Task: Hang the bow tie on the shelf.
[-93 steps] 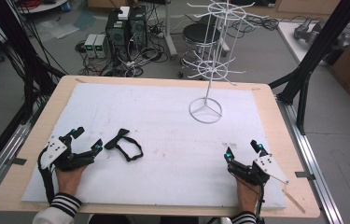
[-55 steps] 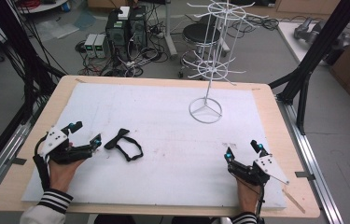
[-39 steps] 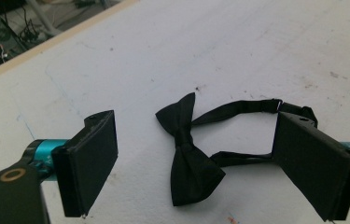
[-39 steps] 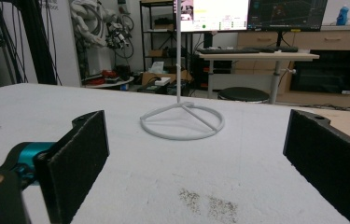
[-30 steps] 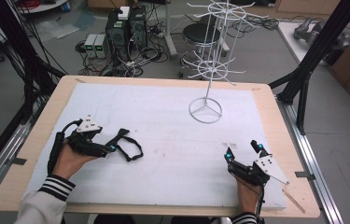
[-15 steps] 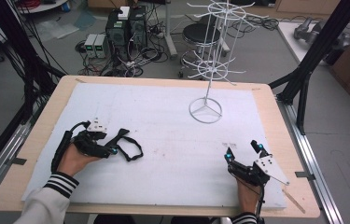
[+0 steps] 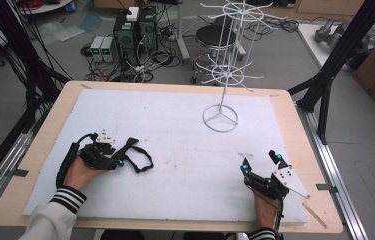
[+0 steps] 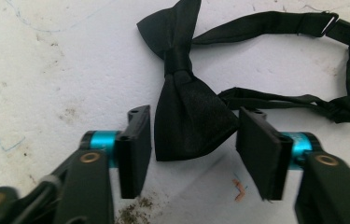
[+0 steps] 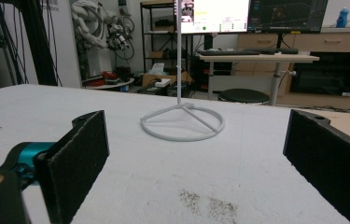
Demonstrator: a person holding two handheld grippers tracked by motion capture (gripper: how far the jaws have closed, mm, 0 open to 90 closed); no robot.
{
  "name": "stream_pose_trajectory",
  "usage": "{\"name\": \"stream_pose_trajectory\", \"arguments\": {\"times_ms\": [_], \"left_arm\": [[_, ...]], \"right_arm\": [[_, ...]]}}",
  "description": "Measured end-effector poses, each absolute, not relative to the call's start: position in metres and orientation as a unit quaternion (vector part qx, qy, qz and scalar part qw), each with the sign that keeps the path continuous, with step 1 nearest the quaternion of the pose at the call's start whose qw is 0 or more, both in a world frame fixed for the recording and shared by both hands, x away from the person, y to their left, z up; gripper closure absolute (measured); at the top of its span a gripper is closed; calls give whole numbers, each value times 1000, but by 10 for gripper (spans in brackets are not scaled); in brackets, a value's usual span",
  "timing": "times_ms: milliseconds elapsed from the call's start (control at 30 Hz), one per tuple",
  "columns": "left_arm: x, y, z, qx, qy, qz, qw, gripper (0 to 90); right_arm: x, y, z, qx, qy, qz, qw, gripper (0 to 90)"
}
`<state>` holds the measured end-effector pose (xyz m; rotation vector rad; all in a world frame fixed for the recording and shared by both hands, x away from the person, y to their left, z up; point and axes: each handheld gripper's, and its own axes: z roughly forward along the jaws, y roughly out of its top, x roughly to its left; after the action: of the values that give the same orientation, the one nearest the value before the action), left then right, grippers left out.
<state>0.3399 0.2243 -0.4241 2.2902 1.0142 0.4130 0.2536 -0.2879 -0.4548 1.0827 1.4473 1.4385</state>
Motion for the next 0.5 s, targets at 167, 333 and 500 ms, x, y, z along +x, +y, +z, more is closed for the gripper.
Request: {"name": "stream_pose_trajectory", "arguments": {"times_ms": [167, 333, 500], "left_arm": [[340, 224, -425, 861, 381, 153, 302, 613], [341, 225, -424, 859, 381, 153, 306, 752], [340, 224, -423, 854, 388, 158, 311, 857]], "right_arm": [[254, -288, -455, 429, 573, 569, 404, 58], [254, -288, -455, 428, 573, 570, 405, 58], [254, -288, -455, 428, 573, 569, 405, 58]]}}
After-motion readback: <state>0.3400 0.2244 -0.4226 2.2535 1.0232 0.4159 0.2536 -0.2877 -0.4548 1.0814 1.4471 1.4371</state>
